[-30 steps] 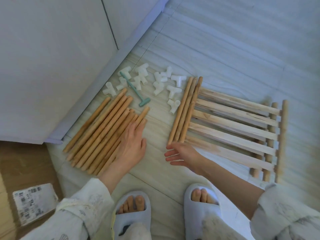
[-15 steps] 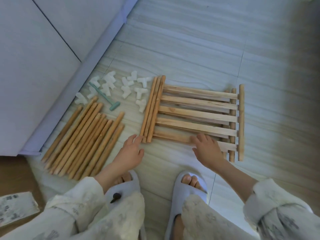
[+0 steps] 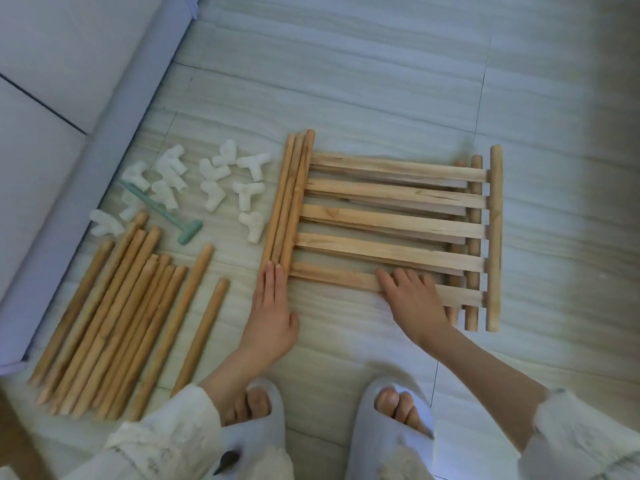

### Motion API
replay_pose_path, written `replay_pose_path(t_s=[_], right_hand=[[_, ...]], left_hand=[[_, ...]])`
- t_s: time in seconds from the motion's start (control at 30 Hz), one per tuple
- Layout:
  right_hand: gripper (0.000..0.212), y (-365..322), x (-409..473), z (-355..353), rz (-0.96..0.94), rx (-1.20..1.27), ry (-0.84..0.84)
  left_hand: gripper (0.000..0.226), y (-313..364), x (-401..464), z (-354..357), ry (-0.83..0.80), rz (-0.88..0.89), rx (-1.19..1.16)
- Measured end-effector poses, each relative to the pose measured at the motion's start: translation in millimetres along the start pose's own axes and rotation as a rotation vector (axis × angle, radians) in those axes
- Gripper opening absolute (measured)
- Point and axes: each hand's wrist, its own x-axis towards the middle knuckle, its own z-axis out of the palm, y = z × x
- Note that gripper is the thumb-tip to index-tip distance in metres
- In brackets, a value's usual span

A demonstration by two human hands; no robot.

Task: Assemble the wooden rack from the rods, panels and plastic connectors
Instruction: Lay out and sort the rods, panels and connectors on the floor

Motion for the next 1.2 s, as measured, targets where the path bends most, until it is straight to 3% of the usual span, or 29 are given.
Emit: replay_pose_path(t_s=[0.17, 0.37, 0.47, 0.6, 0.67, 0.73, 0.83, 0.97, 1.07, 1.2], right_hand=[[0.032, 30.8, 52.7, -22.3, 0.103, 0.013, -0.016], [0.034, 87.0, 123.6, -60.9, 0.174, 0.126, -0.029], [0.029, 97.5, 131.2, -78.4, 0.196, 0.117, 0.096], [0.02, 90.1, 117.9, -105.1, 0.174, 0.0, 0.307], [0.016, 80.8, 100.8, -114.1, 0.186, -0.041, 0.348], [0.008, 67.1, 77.9, -115.9, 0.202, -0.056, 0.393], [0.008, 43.1, 38.9, -115.2, 0.213, -0.078, 0.428], [0.01, 8.5, -21.0, -123.3, 0.204, -0.072, 0.477], [0.021, -18.8, -71.0, -123.7, 0.212, -0.039, 0.415], [0.023, -46.8, -120.8, -111.7, 0.181, 0.006, 0.27]], left_hand=[[0.075, 24.8, 70.9, -27.4, -0.018, 0.061, -0.007], [0.067, 56.2, 142.6, -67.6, -0.062, 0.089, -0.105], [0.061, 66.7, 147.1, -76.2, -0.007, 0.099, -0.246], [0.035, 86.6, 124.6, -93.4, 0.172, 0.075, -0.657], [0.034, 97.8, 108.1, -108.9, 0.208, -0.02, -0.998], [0.035, 101.1, 93.0, -119.8, 0.239, -0.056, -1.13], [0.022, 96.2, 65.8, -123.8, 0.281, -0.029, -1.094], [0.022, 83.6, 11.2, -128.4, 0.117, -0.102, -0.976], [0.023, 73.8, -38.3, -128.0, 0.016, -0.172, -0.877], [0.023, 52.7, -92.3, -115.0, 0.011, -0.179, -0.796]])
